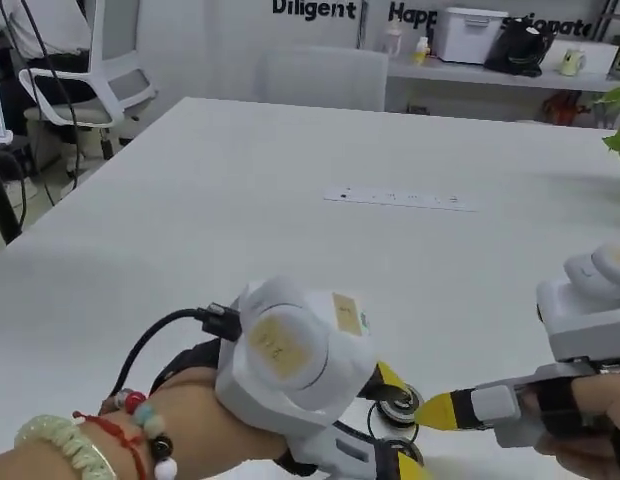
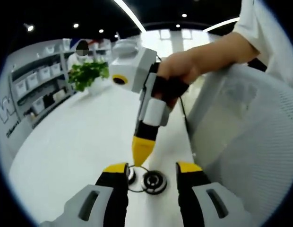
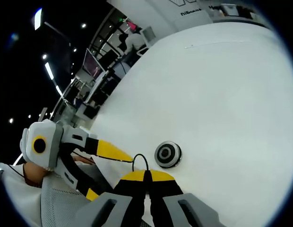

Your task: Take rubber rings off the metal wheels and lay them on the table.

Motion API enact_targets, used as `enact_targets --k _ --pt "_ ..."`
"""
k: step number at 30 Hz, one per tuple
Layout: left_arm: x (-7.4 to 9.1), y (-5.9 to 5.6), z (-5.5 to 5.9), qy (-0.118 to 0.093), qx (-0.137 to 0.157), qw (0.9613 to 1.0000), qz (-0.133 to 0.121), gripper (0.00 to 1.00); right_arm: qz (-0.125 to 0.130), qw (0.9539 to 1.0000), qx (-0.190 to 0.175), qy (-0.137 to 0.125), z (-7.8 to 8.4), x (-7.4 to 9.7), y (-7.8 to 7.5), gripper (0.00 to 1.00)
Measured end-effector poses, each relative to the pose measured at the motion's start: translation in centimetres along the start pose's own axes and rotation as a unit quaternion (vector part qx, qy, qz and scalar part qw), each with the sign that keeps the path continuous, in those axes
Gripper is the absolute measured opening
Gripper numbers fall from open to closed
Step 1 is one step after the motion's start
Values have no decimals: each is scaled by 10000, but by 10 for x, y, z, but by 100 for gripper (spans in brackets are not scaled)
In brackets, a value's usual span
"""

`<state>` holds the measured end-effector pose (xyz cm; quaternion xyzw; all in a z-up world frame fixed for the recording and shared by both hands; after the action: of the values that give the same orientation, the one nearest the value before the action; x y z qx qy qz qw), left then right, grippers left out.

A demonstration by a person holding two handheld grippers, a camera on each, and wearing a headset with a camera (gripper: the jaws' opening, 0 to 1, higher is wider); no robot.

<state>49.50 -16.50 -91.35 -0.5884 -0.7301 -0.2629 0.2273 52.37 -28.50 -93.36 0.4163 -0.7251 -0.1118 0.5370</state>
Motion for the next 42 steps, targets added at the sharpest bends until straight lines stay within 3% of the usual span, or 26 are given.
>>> enact_targets --k 1,2,7,15,19,24,32,39,42 --pt "2 -2 -2 -67 211 9996 151 44 1 10000 1 -10 0 0 0 0" --pt "4 -1 -2 -65 285 9995 148 46 2 10000 1 -16 0 1 0 0" --pt "18 1 -6 -61 206 9997 117 57 -43 10000 9 -69 -1 2 2 0" --pt "52 6 -8 -130 222 9997 -52 59 -136 9997 12 -197 -4 5 6 0" --pt "72 8 0 -133 423 9988 -220 64 -182 9995 23 -243 -6 5 8 0" --pt "96 6 18 53 554 9970 -533 69 -239 9994 51 -248 -7 4 10 0" --pt "120 -2 37 -6 802 9929 -881 70 -258 9993 81 -246 -6 3 12 0" --pt "123 -9 58 -65 1242 9865 -1064 71 -402 9986 184 -292 -8 1 17 0" --pt "120 -14 62 -112 1337 9854 -1052 73 -442 9982 275 -302 -8 -1 21 0"
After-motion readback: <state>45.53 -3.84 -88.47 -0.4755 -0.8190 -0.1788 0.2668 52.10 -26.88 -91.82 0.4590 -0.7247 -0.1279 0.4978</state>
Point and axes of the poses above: the centre of the closed fingertips' face, and the gripper's own axes: x roughly backward along the fingers, y roughly to its left, z roughly out of its underside, the point moved 8 cm from there along x, roughly backward along the fingers, and after that the axes turned 8 degrees about y, right-handed, at the moved point
